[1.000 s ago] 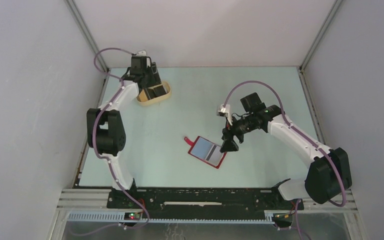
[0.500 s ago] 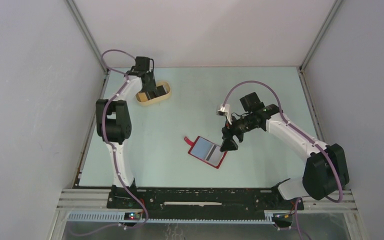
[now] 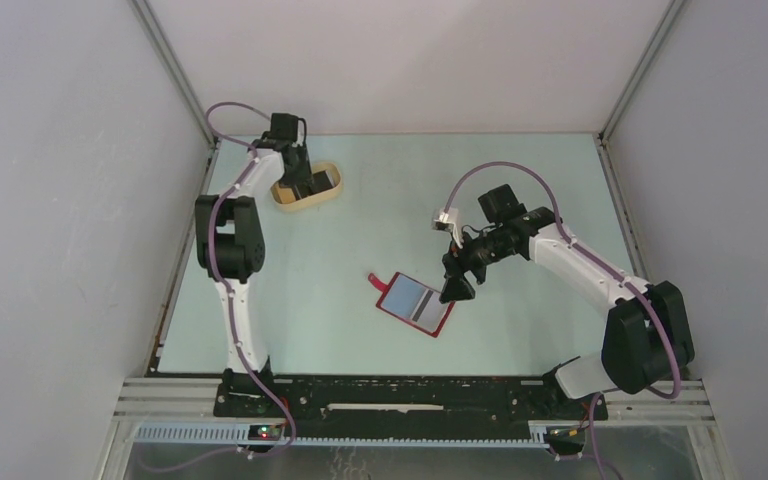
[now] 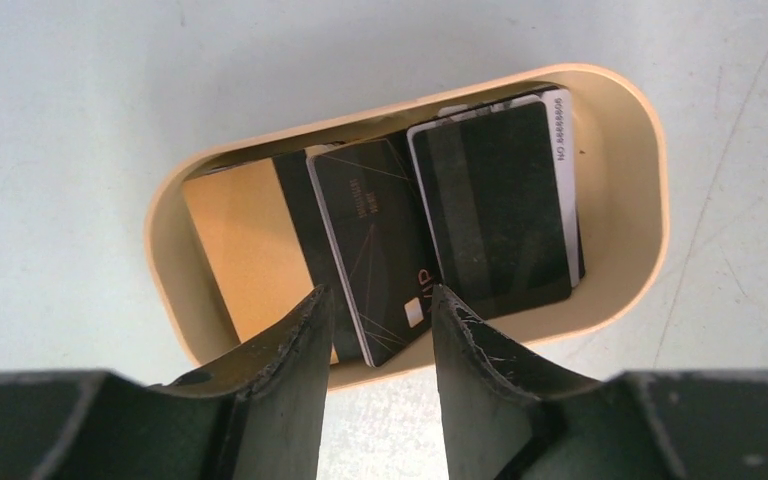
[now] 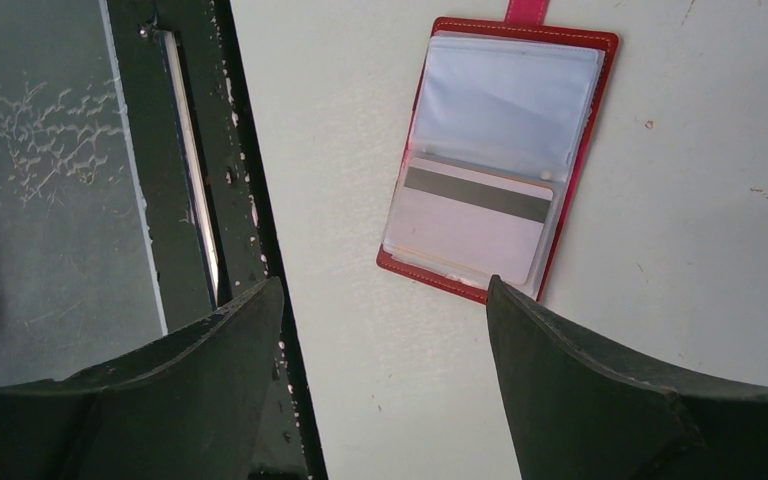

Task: Put the credit cards into the card holder
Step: Move the storage box to the center of the board.

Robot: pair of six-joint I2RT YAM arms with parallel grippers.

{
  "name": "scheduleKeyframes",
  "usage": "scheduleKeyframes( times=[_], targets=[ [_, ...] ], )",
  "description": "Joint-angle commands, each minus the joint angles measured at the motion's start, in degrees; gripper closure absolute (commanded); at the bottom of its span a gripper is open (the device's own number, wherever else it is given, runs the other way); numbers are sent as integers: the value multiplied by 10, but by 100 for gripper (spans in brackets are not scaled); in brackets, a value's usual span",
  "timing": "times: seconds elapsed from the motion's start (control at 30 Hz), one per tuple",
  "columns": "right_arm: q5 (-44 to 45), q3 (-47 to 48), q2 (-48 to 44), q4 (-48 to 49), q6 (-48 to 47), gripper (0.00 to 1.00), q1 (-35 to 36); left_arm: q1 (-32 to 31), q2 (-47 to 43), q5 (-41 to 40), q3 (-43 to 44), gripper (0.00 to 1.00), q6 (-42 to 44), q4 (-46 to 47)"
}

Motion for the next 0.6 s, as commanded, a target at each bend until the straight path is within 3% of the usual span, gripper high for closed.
scheduleKeyframes(
  times=[0.0,0.27,0.43,0.57],
  targets=[
    [-5,26,2,3,6,17,-5,3,-8,63,36,54,20,-3],
    [-11,29,4,0,8,17,-10,-4,17,138,114,53,78,-69],
    [-15,31,7,0,10,17,-16,-8,74,160,206,58,76,-123],
    [-21,37,14,-3,13,17,-21,-14,91,174,227,64,69,-129]
  ],
)
